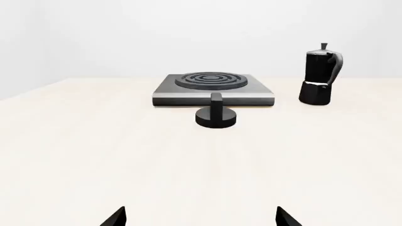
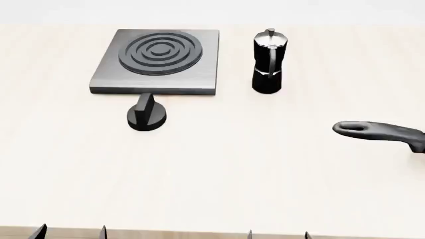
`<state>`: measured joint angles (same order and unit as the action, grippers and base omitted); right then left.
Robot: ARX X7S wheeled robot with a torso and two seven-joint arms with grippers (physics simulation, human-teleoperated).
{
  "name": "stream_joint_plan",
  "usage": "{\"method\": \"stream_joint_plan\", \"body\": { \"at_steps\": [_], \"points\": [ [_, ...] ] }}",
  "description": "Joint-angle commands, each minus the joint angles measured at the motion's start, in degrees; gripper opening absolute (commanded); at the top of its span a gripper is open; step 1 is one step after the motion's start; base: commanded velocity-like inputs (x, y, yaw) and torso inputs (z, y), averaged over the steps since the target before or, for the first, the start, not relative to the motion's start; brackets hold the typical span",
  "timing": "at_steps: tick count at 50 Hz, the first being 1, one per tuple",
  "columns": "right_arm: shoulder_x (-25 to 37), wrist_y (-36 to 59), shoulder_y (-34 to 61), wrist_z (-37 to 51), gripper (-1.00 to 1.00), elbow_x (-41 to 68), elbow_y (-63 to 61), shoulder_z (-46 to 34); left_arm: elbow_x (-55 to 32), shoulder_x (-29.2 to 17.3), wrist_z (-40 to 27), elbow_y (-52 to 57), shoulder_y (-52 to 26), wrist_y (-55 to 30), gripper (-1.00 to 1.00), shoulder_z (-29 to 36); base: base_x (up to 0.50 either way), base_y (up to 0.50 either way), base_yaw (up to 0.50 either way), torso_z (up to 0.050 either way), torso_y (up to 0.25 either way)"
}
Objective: Put the moka pot on the stove.
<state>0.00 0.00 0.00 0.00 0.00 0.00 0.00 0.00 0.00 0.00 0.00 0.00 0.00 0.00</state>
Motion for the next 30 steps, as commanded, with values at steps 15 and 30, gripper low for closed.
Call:
{"method": "stream_joint_plan", "body": {
  "at_steps": [15,30],
  "points": [
    [2.8,-0.8,0.9,3.7,1.0,2.1,0.7,-3.4,-2.1,-3.2,-3.2,1.5,1.1,1.4,1.0,3.9,0.0,0.0,0.0,0.0,0.0],
    [4.1,-1.8,2.9,5.0,1.0,3.5,2.0,-4.8,-3.4,-4.6,-4.9,4.1,1.7,1.0,1.0,4.7,0.0,0.0,0.0,0.0,0.0]
  ]
}}
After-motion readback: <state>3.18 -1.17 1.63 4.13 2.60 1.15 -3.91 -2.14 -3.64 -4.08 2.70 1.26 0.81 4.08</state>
